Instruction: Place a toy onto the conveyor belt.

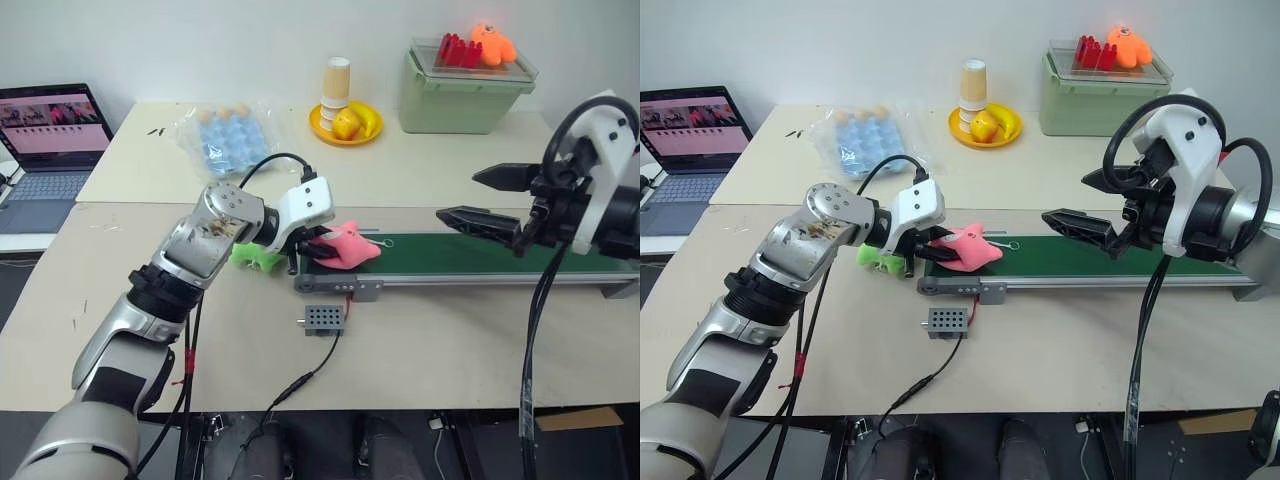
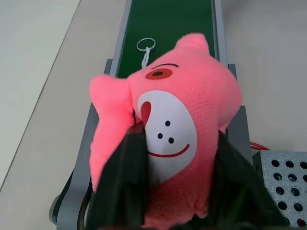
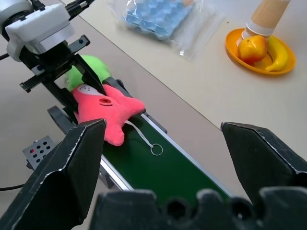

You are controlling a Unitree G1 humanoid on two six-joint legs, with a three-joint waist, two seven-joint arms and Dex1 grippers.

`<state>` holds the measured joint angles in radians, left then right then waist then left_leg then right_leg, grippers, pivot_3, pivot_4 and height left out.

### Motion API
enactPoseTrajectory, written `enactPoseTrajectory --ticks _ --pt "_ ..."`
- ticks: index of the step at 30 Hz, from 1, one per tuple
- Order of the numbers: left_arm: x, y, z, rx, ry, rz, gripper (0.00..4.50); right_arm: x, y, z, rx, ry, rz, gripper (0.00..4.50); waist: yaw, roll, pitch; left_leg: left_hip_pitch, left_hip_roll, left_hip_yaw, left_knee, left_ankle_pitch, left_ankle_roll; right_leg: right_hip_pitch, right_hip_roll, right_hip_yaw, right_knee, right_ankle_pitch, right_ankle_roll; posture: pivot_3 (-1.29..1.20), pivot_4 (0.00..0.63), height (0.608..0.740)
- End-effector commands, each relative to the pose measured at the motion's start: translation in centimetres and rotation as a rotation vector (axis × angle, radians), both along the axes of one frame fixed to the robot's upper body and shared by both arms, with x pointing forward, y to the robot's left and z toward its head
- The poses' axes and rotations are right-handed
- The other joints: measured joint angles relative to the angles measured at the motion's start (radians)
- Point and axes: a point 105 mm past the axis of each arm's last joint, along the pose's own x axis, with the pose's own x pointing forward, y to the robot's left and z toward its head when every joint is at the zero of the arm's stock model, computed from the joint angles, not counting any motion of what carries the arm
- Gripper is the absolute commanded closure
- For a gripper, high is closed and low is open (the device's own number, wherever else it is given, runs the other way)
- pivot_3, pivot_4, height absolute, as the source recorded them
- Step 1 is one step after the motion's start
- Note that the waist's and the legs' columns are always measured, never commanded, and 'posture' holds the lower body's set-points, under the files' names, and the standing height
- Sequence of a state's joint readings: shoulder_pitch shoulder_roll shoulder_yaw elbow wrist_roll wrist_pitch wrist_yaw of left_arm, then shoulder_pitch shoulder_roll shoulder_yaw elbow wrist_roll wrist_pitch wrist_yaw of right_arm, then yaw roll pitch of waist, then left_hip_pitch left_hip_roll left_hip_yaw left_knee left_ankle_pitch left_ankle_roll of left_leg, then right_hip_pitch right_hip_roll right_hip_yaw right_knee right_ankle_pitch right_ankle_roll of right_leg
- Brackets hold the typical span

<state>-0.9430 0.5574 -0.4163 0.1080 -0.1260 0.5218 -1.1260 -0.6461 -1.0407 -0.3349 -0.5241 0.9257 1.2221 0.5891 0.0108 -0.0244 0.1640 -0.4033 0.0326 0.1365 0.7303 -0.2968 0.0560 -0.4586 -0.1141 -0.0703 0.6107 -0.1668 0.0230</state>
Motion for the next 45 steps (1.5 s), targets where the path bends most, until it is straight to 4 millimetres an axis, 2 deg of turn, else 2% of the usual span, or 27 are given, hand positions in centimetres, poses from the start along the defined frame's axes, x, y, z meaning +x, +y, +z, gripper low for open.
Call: enactPoseTrajectory --ticks 1,5,10,14,17,21,24,31,36,45 --pt "1.0 1.1 -0.6 0.048 -0.027 0.039 1.37 -0.3 -0.1 1.4 -0.003 -0.062 -0.007 0.00 0.000 0.000 0.000 0.001 0.000 0.000 0.000 0.000 0.000 0.000 0.000 0.000 0.000 0.000 0.000 0.00 0.150 0.734" --pt "1.3 1.0 0.5 0.005 -0.009 0.061 1.37 -0.2 0.1 1.7 -0.003 -0.070 -0.001 0.00 -0.001 0.000 0.000 0.003 0.001 0.001 0.000 -0.001 0.001 0.001 0.000 0.002 0.000 0.000 0.000 0.00 0.150 0.734" --pt "1.4 0.5 3.8 -0.158 0.061 0.106 1.37 -0.1 0.1 1.8 -0.004 -0.071 0.005 0.00 -0.001 0.000 0.000 0.001 0.001 0.001 0.000 -0.001 0.002 0.001 0.000 0.002 0.000 0.000 0.000 0.00 0.150 0.734" --pt "1.9 0.3 5.9 -0.272 0.107 0.165 1.37 0.1 0.2 1.9 -0.005 -0.071 0.008 0.00 0.000 0.000 0.000 0.000 0.000 0.001 0.000 -0.001 0.001 0.000 0.000 0.001 0.000 0.000 0.001 0.00 0.150 0.734" --pt "1.8 0.1 6.7 -0.331 0.178 0.186 1.37 0.2 0.2 1.8 -0.008 -0.071 0.010 0.00 0.001 0.000 0.000 -0.001 0.000 0.000 0.000 -0.001 0.002 0.000 0.000 0.001 0.000 0.001 0.002 0.00 0.150 0.734" --pt "0.1 -0.3 6.1 -0.299 0.216 0.115 1.37 0.2 0.2 1.9 -0.010 -0.074 0.015 0.00 0.000 0.000 0.000 -0.001 0.000 0.001 0.000 -0.001 0.002 0.000 0.000 0.001 0.000 0.002 0.004 0.00 0.150 0.734" --pt "-0.4 -0.4 5.5 -0.287 0.232 0.102 1.37 0.1 0.2 2.0 -0.013 -0.077 0.012 0.00 0.000 0.000 0.000 -0.001 0.000 0.001 0.000 -0.001 0.002 0.000 0.000 0.001 0.000 0.002 0.004 0.00 0.150 0.734" --pt "-0.3 -0.3 4.2 -0.213 0.186 0.086 1.37 -0.2 -0.2 2.0 -0.016 -0.076 -0.001 0.00 0.001 0.000 0.000 -0.001 0.000 0.001 0.001 -0.001 0.002 0.000 0.000 0.001 -0.001 0.002 0.003 0.00 0.150 0.734" --pt "0.6 0.2 3.1 -0.069 -0.004 0.054 1.37 -0.4 -0.3 2.3 -0.016 -0.086 -0.004 0.00 0.001 0.000 0.000 -0.001 0.000 0.001 0.001 -0.001 0.002 0.000 0.000 0.001 -0.001 0.002 0.003 0.00 0.150 0.734" --pt "0.3 -0.1 2.8 -0.091 0.019 0.016 1.37 -0.3 -0.2 1.7 -0.032 -0.055 0.009 0.00 0.002 0.000 0.000 -0.001 0.000 0.001 0.001 -0.001 0.002 0.000 0.000 0.001 -0.001 0.002 0.003 0.00 0.150 0.734"
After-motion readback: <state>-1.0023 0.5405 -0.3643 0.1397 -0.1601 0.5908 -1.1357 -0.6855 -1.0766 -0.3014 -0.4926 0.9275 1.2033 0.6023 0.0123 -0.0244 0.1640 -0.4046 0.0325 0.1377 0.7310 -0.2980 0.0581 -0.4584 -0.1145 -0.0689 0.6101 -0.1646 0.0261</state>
